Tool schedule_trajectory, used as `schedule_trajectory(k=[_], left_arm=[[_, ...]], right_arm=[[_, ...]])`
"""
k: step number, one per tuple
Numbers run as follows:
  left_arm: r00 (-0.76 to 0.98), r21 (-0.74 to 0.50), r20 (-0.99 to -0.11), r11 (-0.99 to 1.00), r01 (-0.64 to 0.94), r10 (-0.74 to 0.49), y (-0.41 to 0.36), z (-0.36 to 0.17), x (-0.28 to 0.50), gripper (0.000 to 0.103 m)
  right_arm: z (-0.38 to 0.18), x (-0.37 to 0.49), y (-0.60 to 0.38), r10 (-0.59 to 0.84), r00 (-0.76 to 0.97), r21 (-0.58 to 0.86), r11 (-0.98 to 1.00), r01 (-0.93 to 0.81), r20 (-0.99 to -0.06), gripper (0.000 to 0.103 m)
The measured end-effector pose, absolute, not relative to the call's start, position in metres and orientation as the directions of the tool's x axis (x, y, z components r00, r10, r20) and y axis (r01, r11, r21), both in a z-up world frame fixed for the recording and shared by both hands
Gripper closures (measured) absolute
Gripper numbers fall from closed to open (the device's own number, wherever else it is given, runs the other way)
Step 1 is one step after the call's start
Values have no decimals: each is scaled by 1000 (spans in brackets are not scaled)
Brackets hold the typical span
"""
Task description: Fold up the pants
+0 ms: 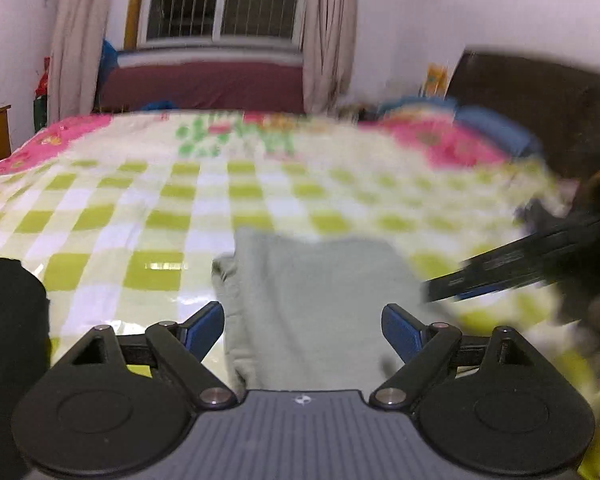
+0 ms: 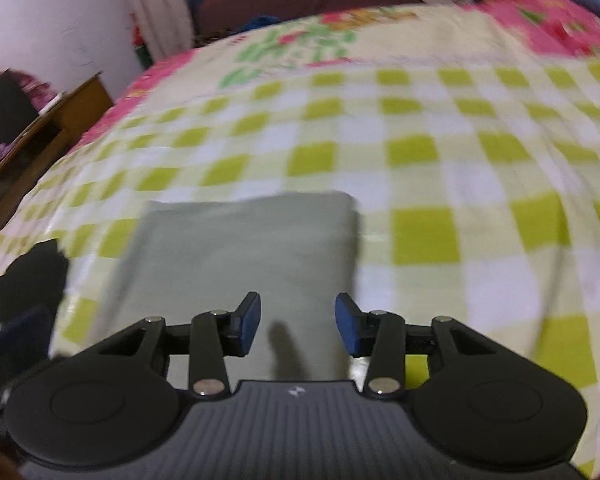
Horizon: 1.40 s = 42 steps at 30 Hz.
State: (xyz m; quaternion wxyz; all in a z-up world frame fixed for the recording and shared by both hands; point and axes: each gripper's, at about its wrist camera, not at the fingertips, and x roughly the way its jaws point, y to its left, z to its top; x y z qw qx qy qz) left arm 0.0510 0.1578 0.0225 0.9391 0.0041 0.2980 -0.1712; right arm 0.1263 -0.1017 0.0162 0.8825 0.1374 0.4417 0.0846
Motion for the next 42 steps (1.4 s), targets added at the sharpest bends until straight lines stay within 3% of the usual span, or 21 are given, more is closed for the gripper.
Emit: schedule_trajectory(k=[3, 9, 11, 14, 15, 16, 17, 18, 20, 22, 27, 31, 36, 42], left_arm=[[699, -26, -681, 961, 274, -218, 159, -10, 77, 3], [655, -132, -698, 951, 280, -289, 171, -5, 82, 3], [641, -146, -706, 948, 281, -299, 169, -5, 88, 2], [621, -181, -722, 949, 257, -306, 161, -18, 102, 1], [625, -160, -727, 955, 248, -284, 156, -19, 100, 1], [626, -136, -731, 957, 256, -271, 148, -18, 97, 5], [624, -126, -732, 954, 271, -274, 141, -15, 93, 10], [622, -122, -733, 953, 279, -276, 135, -12, 89, 16], [620, -113, -733, 948, 297, -281, 125, -7, 81, 19], [602, -129, -738, 940, 317, -304, 115, -4, 75, 25], [561, -178, -739, 911, 371, -373, 81, -2, 62, 27], [525, -186, -753, 894, 408, -396, 46, -11, 56, 27], [501, -141, -759, 856, 498, -416, 2, -13, 42, 25], [526, -176, -729, 863, 474, -438, 8, -17, 41, 18]], right_arm=[[-6, 135, -115, 363, 542, 427, 904, -9, -758, 58], [-26, 144, -128, 555, 522, 617, 784, -70, -647, 54], [-31, 148, -135, 603, 508, 659, 747, -88, -615, 47], [-39, 153, -136, 638, 505, 703, 706, -83, -581, 51], [-42, 155, -134, 634, 505, 703, 707, -72, -586, 56], [-42, 155, -132, 625, 498, 696, 716, -59, -601, 74], [-43, 155, -134, 627, 492, 701, 712, -45, -604, 81], [-42, 153, -138, 636, 492, 715, 698, -40, -594, 83], [-37, 147, -146, 639, 496, 718, 695, -44, -588, 88], [-30, 135, -159, 625, 509, 706, 706, -47, -592, 89], [-17, 115, -199, 571, 540, 667, 745, -24, -619, 90], [-20, 99, -227, 502, 550, 614, 789, 26, -667, 89], [-24, 77, -256, 455, 593, 620, 779, 97, -664, 89], [-29, 66, -267, 435, 612, 627, 768, 132, -661, 79]])
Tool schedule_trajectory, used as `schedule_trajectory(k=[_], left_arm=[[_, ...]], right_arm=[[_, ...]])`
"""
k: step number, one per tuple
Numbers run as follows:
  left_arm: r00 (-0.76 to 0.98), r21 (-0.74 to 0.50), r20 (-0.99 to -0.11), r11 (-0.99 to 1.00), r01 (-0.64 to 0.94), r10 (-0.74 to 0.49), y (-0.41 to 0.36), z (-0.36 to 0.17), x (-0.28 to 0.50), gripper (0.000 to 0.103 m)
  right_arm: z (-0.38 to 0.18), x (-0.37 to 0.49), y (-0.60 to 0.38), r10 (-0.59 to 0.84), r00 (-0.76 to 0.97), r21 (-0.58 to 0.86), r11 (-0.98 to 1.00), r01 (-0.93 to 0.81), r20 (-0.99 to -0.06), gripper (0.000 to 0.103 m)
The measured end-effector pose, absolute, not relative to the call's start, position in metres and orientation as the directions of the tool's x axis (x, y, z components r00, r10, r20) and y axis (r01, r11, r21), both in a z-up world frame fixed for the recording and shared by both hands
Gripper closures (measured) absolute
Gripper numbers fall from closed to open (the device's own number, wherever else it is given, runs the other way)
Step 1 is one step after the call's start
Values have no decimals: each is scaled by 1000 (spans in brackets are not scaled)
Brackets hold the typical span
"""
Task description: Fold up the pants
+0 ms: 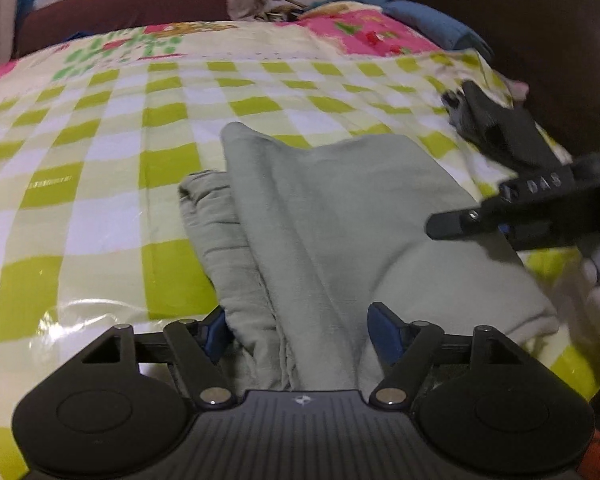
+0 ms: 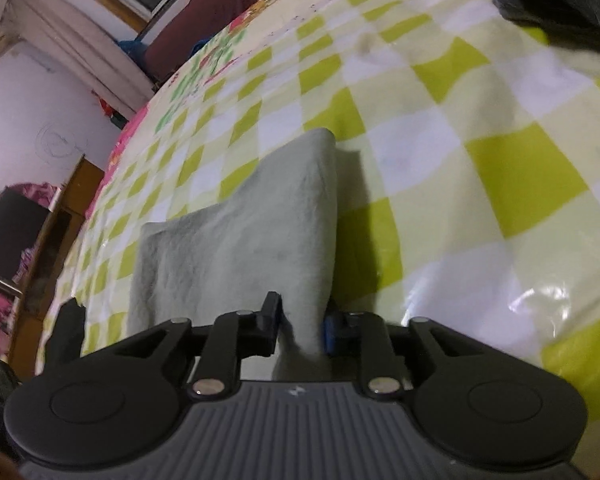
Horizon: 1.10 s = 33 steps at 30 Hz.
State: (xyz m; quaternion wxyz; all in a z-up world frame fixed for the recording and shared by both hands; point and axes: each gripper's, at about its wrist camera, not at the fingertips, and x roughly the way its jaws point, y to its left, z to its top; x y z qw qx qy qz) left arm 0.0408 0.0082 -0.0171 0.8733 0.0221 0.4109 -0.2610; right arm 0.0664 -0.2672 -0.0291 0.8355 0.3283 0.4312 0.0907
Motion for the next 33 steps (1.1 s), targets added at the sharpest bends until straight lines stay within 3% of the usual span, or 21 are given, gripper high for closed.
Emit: schedule_trajectory(k=[3, 12, 21, 33], left_arm=[[542, -186, -719, 872, 453, -435, 14, -18, 40, 16], [592, -118, -716, 901, 418, -369, 13, -17, 36, 9], [672, -37, -695, 947, 320, -255, 23, -6, 26, 4], [729, 30, -669, 975, 222, -145, 33, 2, 22, 1]], right_arm=[[-31, 61, -265, 414, 627, 600, 793, 108, -660, 74], [-21, 36, -270, 324, 645, 538, 827, 162, -692, 75], [16, 15, -245, 156, 702, 343, 930, 133, -695, 73], [16, 6, -201, 204, 674, 295, 955, 21, -710, 73]])
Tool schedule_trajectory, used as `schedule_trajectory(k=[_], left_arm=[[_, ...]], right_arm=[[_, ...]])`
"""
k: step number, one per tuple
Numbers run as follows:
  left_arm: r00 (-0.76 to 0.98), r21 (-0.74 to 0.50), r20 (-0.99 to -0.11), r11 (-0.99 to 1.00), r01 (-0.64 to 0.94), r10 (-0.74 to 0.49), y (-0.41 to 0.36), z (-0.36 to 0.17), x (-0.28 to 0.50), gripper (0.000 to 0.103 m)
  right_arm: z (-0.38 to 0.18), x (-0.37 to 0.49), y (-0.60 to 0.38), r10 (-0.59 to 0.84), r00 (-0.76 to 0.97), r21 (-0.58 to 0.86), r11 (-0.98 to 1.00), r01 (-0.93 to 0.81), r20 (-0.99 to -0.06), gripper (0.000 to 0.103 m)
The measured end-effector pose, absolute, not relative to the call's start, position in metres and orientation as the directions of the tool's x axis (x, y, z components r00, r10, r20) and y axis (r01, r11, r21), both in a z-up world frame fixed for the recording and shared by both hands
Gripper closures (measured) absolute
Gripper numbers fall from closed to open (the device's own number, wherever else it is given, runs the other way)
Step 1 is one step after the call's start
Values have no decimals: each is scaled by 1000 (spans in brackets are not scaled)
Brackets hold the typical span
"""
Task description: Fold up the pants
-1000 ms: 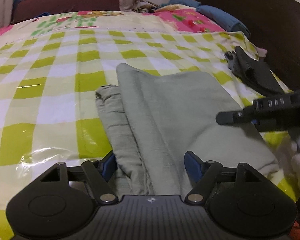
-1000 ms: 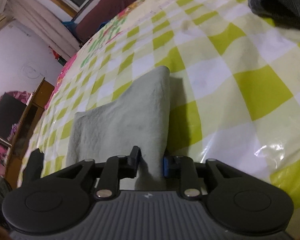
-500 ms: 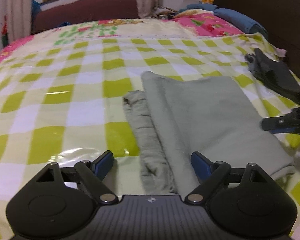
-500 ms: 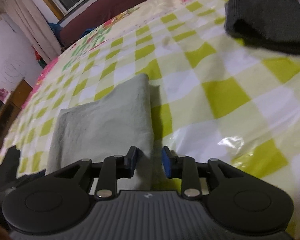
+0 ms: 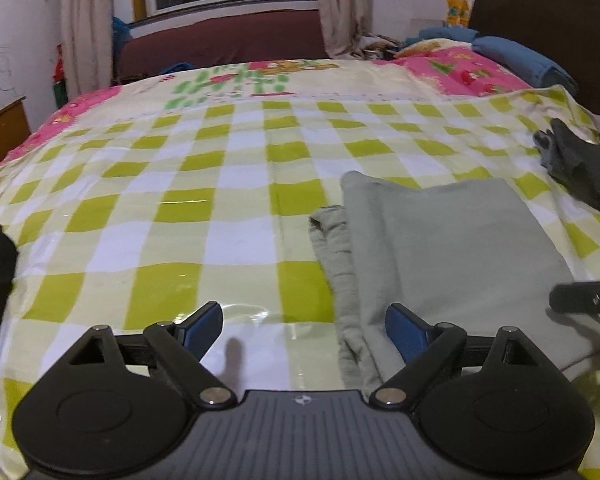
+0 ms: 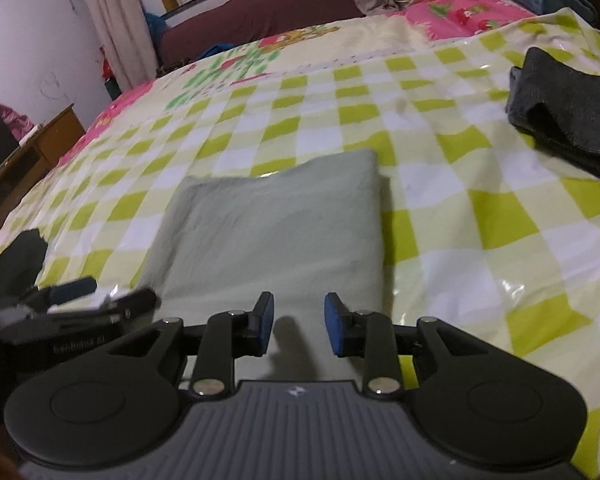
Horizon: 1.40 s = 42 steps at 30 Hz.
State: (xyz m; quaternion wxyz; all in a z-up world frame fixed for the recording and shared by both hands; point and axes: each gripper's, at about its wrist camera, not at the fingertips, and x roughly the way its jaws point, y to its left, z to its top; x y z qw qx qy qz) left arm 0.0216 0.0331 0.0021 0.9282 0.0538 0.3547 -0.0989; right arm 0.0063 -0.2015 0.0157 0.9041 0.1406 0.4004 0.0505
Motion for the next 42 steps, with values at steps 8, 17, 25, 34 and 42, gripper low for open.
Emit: schedule_trajectory(k=[8, 17, 25, 34, 42], left_arm=[[738, 28, -665, 983, 181, -117, 41, 7, 13, 0], [752, 88, -654, 979, 185, -83, 29, 12, 3, 0], [752, 104, -653, 973, 205, -89, 23, 12, -1, 0], [748, 108, -655, 968, 228, -104, 18, 12, -4, 0], [744, 111, -659, 964, 241, -110, 13, 14, -13, 0]], right_arm=[[16, 0, -191, 219, 681, 295, 955, -5, -698, 72], [15, -2, -189, 219, 691, 302, 953, -1, -689, 72], [14, -6, -184, 214, 704, 295, 956, -7, -678, 71], [14, -10, -177, 215, 707, 280, 960, -25, -673, 70], [17, -18, -168, 225, 709, 269, 962, -52, -669, 68]])
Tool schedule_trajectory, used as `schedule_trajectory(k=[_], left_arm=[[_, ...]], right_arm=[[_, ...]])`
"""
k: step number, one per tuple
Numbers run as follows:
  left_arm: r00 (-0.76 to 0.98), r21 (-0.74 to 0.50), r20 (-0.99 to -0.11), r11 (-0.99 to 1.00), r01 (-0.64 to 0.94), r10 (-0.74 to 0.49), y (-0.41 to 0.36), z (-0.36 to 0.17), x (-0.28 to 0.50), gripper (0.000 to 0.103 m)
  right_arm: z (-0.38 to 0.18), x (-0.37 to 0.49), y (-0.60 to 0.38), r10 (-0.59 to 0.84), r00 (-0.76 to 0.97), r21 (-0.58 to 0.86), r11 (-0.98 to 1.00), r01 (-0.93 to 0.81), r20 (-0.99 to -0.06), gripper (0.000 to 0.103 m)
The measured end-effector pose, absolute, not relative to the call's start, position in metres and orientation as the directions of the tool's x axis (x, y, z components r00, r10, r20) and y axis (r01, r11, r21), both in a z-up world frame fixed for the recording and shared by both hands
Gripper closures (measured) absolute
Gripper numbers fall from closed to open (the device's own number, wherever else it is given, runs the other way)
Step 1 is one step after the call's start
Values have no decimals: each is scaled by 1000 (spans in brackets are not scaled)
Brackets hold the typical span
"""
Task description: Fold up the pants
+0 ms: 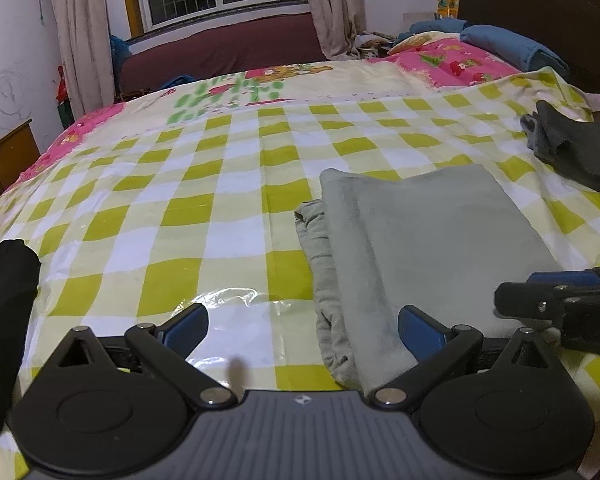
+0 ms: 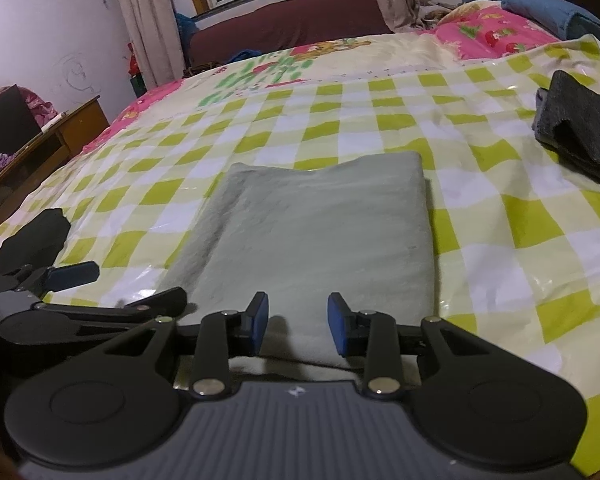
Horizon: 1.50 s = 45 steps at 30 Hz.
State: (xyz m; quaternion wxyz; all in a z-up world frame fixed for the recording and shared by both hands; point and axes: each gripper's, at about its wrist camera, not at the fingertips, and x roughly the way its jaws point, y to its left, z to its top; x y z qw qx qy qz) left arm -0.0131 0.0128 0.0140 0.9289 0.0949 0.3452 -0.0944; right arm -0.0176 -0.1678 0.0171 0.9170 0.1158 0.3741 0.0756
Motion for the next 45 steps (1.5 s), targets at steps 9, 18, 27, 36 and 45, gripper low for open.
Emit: schedule_trajectory(k=[9, 18, 27, 36, 45], left_arm=[[749, 121, -653, 962, 247, -110, 10, 17, -21, 0], [752, 131, -650, 959, 249, -107, 9, 18, -23, 0], [747, 141, -658, 959, 248, -96, 8, 18, -26, 0], [731, 153, -677, 957, 247, -81, 6, 15, -25, 0], [709, 141, -701, 958, 250, -82, 7, 13, -23, 0]], right_arm=[[20, -25, -163, 237, 711, 265, 961, -73, -662, 65], [21, -30, -159, 244, 707, 262, 961, -86, -664, 65], [20, -30, -159, 245, 700, 267, 960, -81, -671, 65], [18, -30, -158, 247, 688, 269, 960, -79, -682, 65], [17, -29, -157, 249, 681, 268, 960, -80, -689, 65]])
